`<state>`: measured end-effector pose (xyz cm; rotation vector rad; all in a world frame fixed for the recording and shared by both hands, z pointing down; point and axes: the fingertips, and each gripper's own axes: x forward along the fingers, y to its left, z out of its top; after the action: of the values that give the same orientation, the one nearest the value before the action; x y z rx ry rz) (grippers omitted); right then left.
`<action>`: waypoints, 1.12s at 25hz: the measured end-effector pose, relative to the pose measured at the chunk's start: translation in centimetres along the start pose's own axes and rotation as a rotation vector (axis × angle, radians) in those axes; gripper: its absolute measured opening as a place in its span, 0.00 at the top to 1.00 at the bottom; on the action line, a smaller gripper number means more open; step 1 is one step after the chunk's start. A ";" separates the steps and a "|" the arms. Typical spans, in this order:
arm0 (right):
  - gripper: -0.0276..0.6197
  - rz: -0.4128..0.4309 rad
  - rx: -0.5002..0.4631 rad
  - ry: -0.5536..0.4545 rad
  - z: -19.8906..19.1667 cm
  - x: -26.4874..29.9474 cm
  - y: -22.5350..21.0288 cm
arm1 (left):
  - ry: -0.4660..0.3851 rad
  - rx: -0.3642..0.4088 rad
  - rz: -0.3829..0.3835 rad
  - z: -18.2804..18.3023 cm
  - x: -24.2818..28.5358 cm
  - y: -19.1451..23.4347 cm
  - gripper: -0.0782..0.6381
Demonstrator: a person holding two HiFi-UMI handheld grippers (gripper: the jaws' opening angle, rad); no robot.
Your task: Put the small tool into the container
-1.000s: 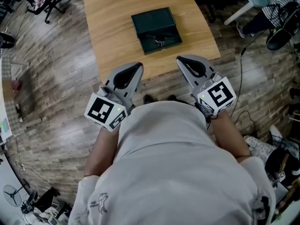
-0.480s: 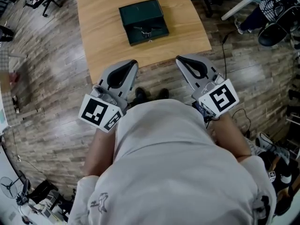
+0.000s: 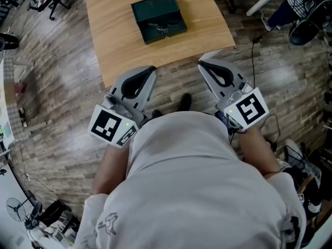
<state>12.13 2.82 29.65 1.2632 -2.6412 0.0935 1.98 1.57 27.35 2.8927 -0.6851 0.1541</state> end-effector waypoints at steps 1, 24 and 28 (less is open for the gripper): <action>0.95 -0.009 0.000 -0.004 0.1 -0.1 0.5 | 0.001 0.003 -0.006 0.0 -0.5 -0.1 0.88; 0.95 -0.108 0.001 -0.034 2.2 2.0 17.2 | -0.018 0.033 -0.077 -1.4 -15.9 0.1 0.88; 0.95 -0.110 0.008 -0.040 2.3 2.3 18.8 | -0.020 0.030 -0.080 -1.7 -17.4 0.0 0.88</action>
<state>-4.26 12.57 28.52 1.4250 -2.6003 0.0626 -13.59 9.49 26.63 2.9480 -0.5744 0.1261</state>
